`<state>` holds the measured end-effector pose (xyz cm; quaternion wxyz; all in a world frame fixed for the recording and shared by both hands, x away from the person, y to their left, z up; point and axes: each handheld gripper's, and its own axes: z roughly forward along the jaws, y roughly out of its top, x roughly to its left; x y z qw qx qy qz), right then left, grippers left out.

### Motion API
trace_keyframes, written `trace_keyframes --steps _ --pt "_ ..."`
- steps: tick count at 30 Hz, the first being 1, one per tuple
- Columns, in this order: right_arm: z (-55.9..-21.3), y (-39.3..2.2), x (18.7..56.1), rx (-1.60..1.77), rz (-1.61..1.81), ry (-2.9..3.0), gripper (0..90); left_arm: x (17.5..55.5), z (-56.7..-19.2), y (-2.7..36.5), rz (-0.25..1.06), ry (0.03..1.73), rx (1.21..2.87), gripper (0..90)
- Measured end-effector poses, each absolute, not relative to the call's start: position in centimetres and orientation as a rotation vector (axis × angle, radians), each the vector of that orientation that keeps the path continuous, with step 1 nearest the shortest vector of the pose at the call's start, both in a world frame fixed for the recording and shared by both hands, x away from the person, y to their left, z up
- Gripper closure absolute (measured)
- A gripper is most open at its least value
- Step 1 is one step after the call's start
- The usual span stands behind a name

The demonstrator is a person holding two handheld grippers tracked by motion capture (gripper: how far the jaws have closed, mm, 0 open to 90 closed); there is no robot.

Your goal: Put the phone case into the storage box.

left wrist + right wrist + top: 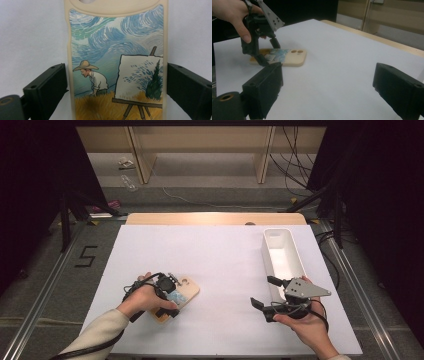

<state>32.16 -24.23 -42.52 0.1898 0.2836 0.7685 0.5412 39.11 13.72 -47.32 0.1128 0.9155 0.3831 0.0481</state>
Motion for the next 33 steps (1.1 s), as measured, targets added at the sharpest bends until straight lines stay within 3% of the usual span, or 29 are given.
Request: trace_keyframes --steps 33 --pt "-42.53 -24.19 32.11 0.795 1.521 2.165 10.5 39.13 -47.24 13.7 0.115 1.162 2.678 11.3"
